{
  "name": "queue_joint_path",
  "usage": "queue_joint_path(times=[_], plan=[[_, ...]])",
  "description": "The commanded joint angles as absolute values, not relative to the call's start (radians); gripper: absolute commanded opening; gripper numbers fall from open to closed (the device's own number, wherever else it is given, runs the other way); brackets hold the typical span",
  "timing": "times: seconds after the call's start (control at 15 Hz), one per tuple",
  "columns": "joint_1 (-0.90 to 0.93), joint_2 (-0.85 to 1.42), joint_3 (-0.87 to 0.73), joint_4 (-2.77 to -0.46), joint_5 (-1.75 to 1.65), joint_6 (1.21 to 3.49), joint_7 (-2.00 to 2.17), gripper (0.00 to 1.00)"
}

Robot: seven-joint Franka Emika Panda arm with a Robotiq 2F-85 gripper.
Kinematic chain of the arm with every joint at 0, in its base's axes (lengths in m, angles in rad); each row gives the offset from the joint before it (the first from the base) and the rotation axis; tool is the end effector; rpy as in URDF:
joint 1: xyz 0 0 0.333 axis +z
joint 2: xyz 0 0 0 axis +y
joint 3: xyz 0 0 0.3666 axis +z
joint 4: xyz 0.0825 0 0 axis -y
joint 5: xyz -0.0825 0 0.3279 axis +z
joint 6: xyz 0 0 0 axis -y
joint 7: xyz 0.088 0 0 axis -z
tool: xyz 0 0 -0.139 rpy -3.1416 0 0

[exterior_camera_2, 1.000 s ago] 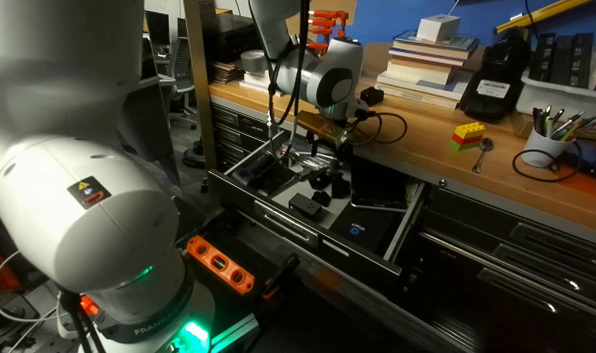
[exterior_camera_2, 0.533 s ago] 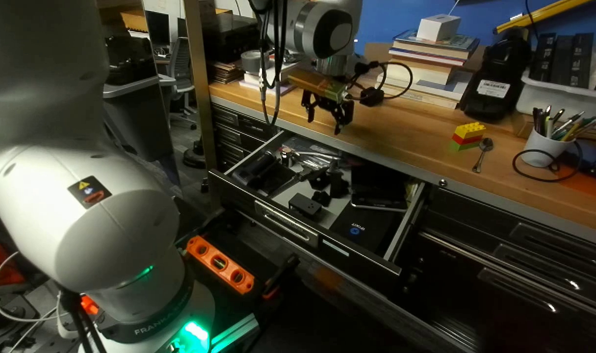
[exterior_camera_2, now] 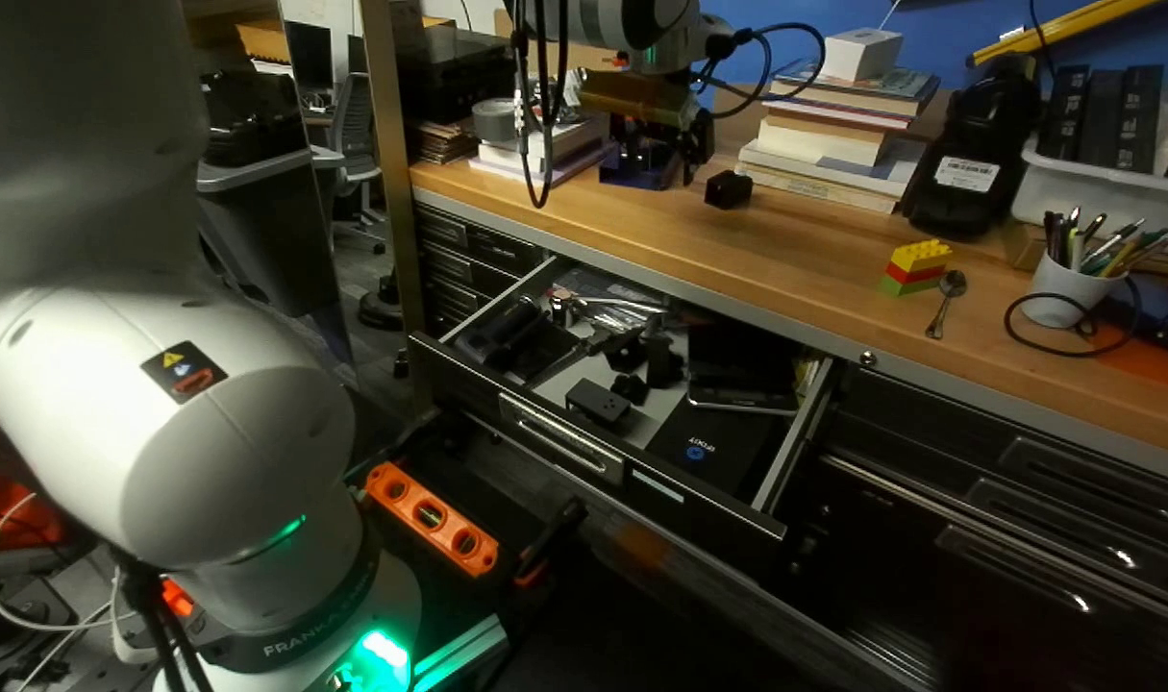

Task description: Put the black objects on the tabletop in the open drawer and then close the drawer

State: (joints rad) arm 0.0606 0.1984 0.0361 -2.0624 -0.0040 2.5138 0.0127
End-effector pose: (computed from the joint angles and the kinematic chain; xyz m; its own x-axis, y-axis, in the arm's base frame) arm 0.5759 0.0548 0.4186 0.9647 0.0816 0.2504 0.0861 -0.9963 -0.0072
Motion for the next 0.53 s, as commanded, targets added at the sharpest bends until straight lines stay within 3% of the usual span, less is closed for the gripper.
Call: queue_joint_path(times=[0.0, 0.47], plan=[[0.081, 0.32, 0.025, -1.918, -0.066, 2.584, 0.087, 1.0], [0.103, 0.587, -0.007, -1.613, -0.045, 2.559, 0.2, 1.0]])
